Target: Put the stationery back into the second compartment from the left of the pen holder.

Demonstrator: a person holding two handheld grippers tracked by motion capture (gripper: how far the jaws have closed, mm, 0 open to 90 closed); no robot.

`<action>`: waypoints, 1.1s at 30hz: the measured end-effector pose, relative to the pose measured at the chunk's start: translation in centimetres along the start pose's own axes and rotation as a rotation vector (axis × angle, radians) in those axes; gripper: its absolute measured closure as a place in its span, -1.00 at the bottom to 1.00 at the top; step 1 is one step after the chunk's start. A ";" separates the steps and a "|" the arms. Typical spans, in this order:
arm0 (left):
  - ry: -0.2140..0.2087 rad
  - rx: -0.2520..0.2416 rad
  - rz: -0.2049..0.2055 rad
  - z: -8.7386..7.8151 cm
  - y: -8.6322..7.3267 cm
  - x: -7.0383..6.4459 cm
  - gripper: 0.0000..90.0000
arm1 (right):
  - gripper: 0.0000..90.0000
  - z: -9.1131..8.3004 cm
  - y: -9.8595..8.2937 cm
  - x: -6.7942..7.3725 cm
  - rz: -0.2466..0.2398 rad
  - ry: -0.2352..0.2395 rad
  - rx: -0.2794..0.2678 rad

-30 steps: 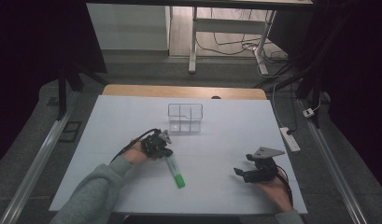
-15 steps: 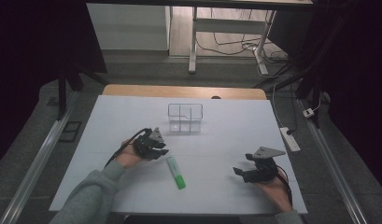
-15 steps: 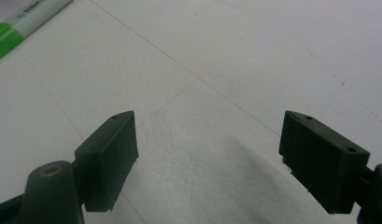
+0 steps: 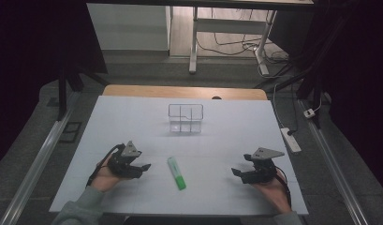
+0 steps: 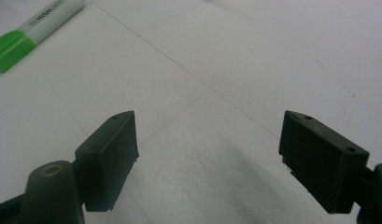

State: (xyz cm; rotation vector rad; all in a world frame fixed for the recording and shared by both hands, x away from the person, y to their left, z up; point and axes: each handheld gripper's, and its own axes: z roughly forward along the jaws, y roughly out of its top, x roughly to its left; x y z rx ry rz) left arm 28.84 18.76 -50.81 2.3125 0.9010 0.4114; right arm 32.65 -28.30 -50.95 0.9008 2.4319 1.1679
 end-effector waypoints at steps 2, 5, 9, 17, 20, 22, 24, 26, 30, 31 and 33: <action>0.009 0.001 -0.001 -0.3 -0.5 0.0 -0.23 | -0.58 0.0 0.2 0.2 -0.001 0.002 -0.001; 0.017 -0.008 -0.014 -0.9 -1.3 0.0 -0.24 | -0.57 0.0 0.4 0.6 -0.011 0.012 -0.008; 0.016 -0.025 -0.055 -1.3 -2.2 0.2 -0.26 | -0.55 0.1 0.6 1.0 -0.020 0.022 -0.015; 0.026 -0.033 -0.068 -1.4 -2.8 0.3 -0.27 | -0.48 0.5 1.3 2.2 -0.028 0.059 -0.040; 0.031 -0.036 -0.076 -1.4 -3.0 0.4 -0.28 | -0.42 0.9 2.0 3.4 -0.060 0.069 -0.047; 0.032 -0.043 -0.089 -1.5 -3.1 0.5 -0.28 | -0.40 1.1 2.3 3.9 -0.060 0.075 -0.048; 0.032 -0.050 -0.097 -1.6 -3.3 0.6 -0.28 | -0.40 1.3 2.6 4.1 -0.052 0.099 -0.050; 0.022 -0.053 -0.103 -1.6 -3.3 0.8 -0.28 | -0.40 1.5 3.0 4.2 -0.044 0.108 -0.046; 0.014 -0.049 -0.102 -1.6 -3.4 0.9 -0.29 | -0.38 1.8 4.2 4.7 -0.054 0.117 -0.023; 0.015 -0.053 -0.105 -1.6 -3.4 0.8 -0.29 | -0.37 1.9 4.5 4.8 -0.066 0.115 -0.018; 0.015 -0.056 -0.104 -1.6 -3.4 0.8 -0.29 | -0.37 2.2 5.1 5.1 -0.071 0.120 -0.005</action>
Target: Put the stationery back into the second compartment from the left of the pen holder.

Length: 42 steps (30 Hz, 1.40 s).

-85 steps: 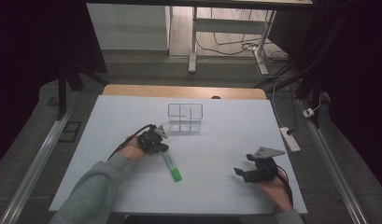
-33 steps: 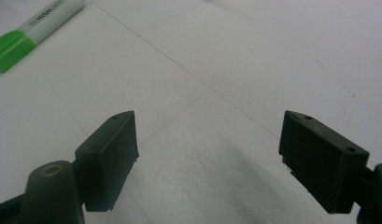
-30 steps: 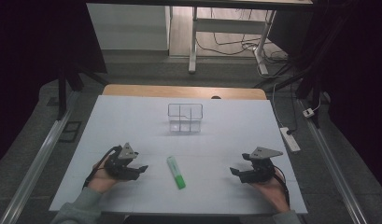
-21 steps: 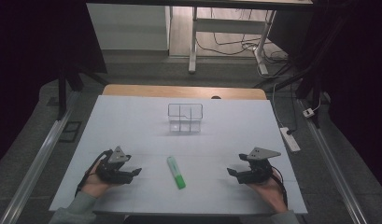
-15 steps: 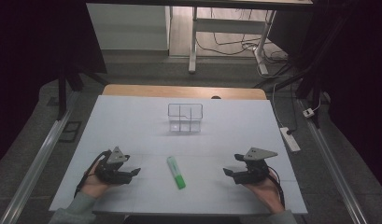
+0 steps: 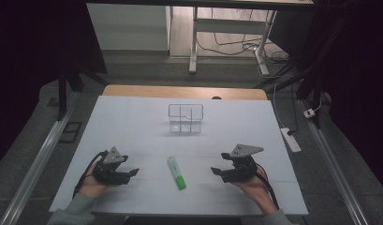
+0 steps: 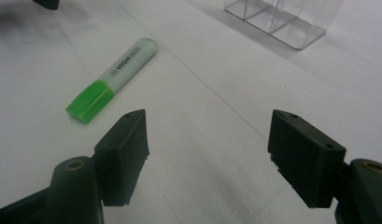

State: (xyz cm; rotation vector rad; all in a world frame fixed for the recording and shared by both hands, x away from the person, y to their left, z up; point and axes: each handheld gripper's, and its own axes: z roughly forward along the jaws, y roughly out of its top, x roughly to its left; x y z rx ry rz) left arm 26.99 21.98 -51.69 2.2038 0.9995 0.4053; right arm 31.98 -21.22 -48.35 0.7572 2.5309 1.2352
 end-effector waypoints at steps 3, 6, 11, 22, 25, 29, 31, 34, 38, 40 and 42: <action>0.004 0.003 0.001 0.0 0.0 0.0 -0.29 | -0.37 0.7 1.0 0.7 -0.009 0.019 0.020; 0.014 -0.002 -0.006 0.0 -0.1 0.1 -0.29 | -0.37 1.5 2.1 1.6 -0.027 0.036 0.037; 0.018 -0.029 -0.013 -0.6 -0.1 0.0 -0.29 | -0.37 3.0 3.7 3.3 -0.052 0.076 0.068; 0.001 -0.024 -0.018 -0.3 -0.2 0.2 -0.30 | -0.37 6.1 5.5 5.8 -0.047 0.102 0.137; -0.002 -0.030 -0.023 -0.3 -0.2 0.2 -0.30 | -0.40 6.8 5.3 6.2 -0.046 0.109 0.159; -0.003 -0.026 -0.021 -0.2 -0.3 0.3 -0.30 | -0.41 7.3 5.2 6.7 -0.040 0.115 0.162; -0.004 -0.025 -0.022 -0.2 -0.3 0.3 -0.30 | -0.41 7.7 5.1 6.9 -0.039 0.120 0.169; -0.004 -0.027 -0.022 -0.2 -0.3 0.3 -0.30 | -0.42 8.5 4.9 7.3 -0.049 0.116 0.198; -0.006 -0.031 -0.023 -0.3 -0.3 0.3 -0.30 | -0.41 9.5 4.7 7.6 -0.050 0.098 0.222; -0.007 -0.031 -0.024 -0.3 -0.3 0.3 -0.30 | -0.40 9.9 4.7 7.8 -0.051 0.086 0.237; -0.007 -0.030 -0.023 -0.3 -0.3 0.3 -0.30 | -0.39 10.4 4.6 7.9 -0.054 0.074 0.253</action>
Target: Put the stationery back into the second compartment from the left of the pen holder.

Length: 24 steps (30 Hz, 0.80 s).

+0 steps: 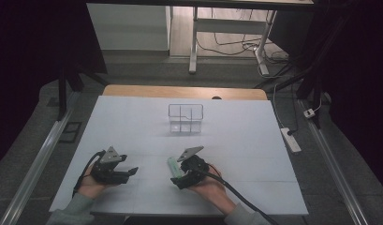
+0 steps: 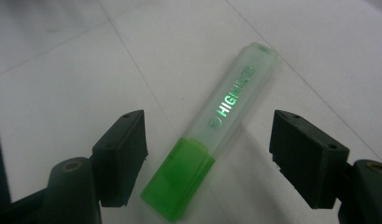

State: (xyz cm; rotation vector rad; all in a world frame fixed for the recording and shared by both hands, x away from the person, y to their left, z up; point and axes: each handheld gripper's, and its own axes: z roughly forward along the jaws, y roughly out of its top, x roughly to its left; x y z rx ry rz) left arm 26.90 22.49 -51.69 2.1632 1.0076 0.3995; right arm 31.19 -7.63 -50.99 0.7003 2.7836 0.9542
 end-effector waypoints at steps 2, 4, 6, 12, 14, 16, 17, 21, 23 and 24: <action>-0.001 0.000 0.000 0.0 0.0 0.0 -0.30 | -0.36 0.5 0.1 0.2 -0.001 -0.002 0.017; 0.000 0.001 -0.001 0.0 0.0 0.1 -0.30 | -0.31 1.0 0.1 0.4 -0.019 -0.020 0.038; 0.001 0.000 -0.003 0.1 -0.1 0.1 -0.30 | -0.23 1.5 0.1 0.5 -0.023 -0.037 0.062; 0.001 0.002 -0.006 0.1 -0.1 0.1 -0.30 | 0.08 1.4 0.3 0.6 -0.030 -0.065 0.084; 0.000 0.003 -0.003 0.1 -0.1 0.1 -0.30 | 0.17 1.3 0.4 0.5 -0.021 -0.073 0.095; 0.000 0.004 -0.003 0.1 -0.1 0.1 -0.30 | 0.27 1.2 0.5 0.3 -0.015 -0.083 0.103; 0.000 0.005 -0.004 0.2 -0.1 0.1 -0.30 | 0.33 1.1 0.5 0.3 -0.013 -0.082 0.103; 0.001 0.006 -0.005 0.2 -0.2 0.1 -0.30 | 0.47 1.1 0.5 0.1 -0.022 -0.077 0.107; 0.004 0.005 -0.006 0.2 -0.2 0.1 -0.30 | 0.48 1.0 0.5 0.0 -0.027 -0.073 0.108; 0.008 0.003 -0.006 0.2 -0.2 0.1 -0.30 | 0.48 1.0 0.5 0.0 -0.025 -0.069 0.106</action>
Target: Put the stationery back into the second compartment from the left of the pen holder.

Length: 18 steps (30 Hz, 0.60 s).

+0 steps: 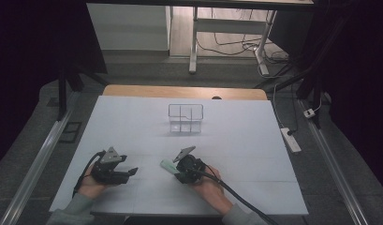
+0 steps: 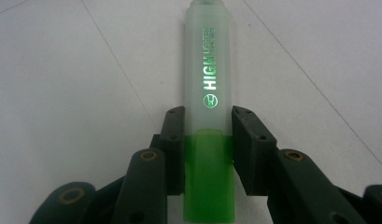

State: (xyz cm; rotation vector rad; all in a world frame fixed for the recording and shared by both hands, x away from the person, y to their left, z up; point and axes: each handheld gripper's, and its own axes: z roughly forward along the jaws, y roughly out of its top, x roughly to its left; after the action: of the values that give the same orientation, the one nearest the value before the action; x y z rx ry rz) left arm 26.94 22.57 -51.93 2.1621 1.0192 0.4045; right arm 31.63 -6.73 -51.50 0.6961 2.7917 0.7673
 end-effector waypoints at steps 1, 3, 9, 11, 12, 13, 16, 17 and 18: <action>0.002 -0.006 0.000 -0.1 0.0 0.0 -0.30 | 0.48 0.0 0.0 -0.1 0.001 0.005 -0.002; 0.004 -0.016 0.000 -0.2 0.0 0.0 -0.30 | 0.48 -0.2 0.0 -0.3 0.000 0.010 -0.010; 0.008 -0.019 0.005 -0.3 0.0 0.1 -0.30 | 0.48 -2.0 0.2 -0.8 -0.050 0.045 -0.059; 0.008 -0.018 0.013 -0.3 0.1 0.0 -0.30 | 0.48 -2.6 0.2 -1.2 -0.060 0.057 -0.071; 0.008 -0.019 0.019 -0.3 0.1 0.0 -0.30 | 0.48 -2.9 0.2 -1.3 -0.050 0.068 -0.080; 0.007 -0.020 0.026 -0.3 0.2 -0.1 -0.30 | 0.48 -3.2 0.1 -1.6 -0.051 0.075 -0.082; 0.005 -0.020 0.042 -0.3 0.3 -0.4 -0.30 | 0.48 -3.9 -0.2 -2.2 -0.052 0.098 -0.102; 0.002 -0.020 0.047 -0.3 0.4 -0.4 -0.30 | 0.48 -4.2 -0.3 -2.4 -0.060 0.101 -0.101; -0.001 -0.019 0.052 -0.2 0.4 -0.5 -0.30 | 0.48 -4.4 -0.4 -2.6 -0.065 0.108 -0.109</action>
State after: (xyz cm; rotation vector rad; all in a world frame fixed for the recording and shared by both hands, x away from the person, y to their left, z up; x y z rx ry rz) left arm 26.70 22.08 -51.45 2.1757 0.9566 0.4358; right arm 32.59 -10.20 -47.84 0.5580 2.8257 0.9627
